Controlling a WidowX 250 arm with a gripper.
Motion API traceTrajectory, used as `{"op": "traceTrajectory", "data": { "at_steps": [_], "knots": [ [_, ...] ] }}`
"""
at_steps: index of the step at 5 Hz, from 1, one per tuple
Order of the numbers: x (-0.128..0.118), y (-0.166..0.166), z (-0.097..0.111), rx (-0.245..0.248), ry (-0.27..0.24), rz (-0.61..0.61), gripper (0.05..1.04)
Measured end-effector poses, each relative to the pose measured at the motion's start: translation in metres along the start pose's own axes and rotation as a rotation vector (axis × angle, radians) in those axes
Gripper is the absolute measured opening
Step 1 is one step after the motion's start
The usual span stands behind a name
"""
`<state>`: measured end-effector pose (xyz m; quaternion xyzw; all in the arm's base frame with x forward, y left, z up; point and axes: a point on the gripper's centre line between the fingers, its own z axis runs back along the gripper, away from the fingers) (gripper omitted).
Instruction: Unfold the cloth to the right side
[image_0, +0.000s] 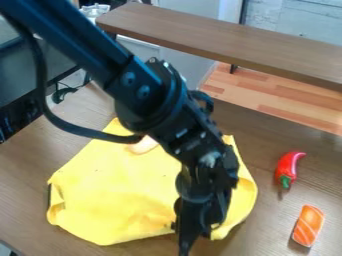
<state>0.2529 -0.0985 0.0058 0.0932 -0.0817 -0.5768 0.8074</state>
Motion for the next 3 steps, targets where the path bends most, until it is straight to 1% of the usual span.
{"op": "traceTrajectory", "data": {
  "at_steps": [1,2,3],
  "knots": [
    [0.0012,-0.0094,0.0029,-0.024,-0.024,-0.019,0.049],
    [0.0024,-0.0174,0.0044,-0.124,-0.073,-0.081,0.069],
    [0.0,-0.0164,0.0043,-0.146,-0.081,-0.038,0.214]
  ]
}}
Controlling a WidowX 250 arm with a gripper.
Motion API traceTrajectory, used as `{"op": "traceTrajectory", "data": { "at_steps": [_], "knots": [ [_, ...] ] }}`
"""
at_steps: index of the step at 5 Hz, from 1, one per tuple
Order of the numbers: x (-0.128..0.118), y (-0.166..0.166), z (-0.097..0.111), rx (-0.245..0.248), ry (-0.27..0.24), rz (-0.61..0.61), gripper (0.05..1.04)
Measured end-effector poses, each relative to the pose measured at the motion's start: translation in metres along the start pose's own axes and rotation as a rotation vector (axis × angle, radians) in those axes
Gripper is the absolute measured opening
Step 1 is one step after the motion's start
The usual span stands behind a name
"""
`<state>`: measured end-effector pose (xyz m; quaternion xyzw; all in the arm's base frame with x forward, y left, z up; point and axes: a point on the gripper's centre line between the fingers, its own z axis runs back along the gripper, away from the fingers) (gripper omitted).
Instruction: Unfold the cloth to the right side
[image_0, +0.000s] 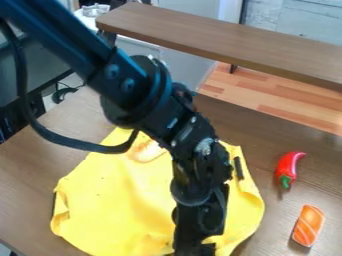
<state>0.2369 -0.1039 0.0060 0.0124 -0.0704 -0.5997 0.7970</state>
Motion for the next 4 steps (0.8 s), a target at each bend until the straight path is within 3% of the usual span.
{"op": "traceTrajectory", "data": {
  "at_steps": [2,3,4],
  "knots": [
    [-0.011,0.006,0.008,-0.064,-0.039,0.021,0.776],
    [-0.021,0.017,0.02,-0.048,-0.081,0.064,1.0],
    [-0.048,0.035,0.047,0.012,-0.147,0.152,1.001]
  ]
}}
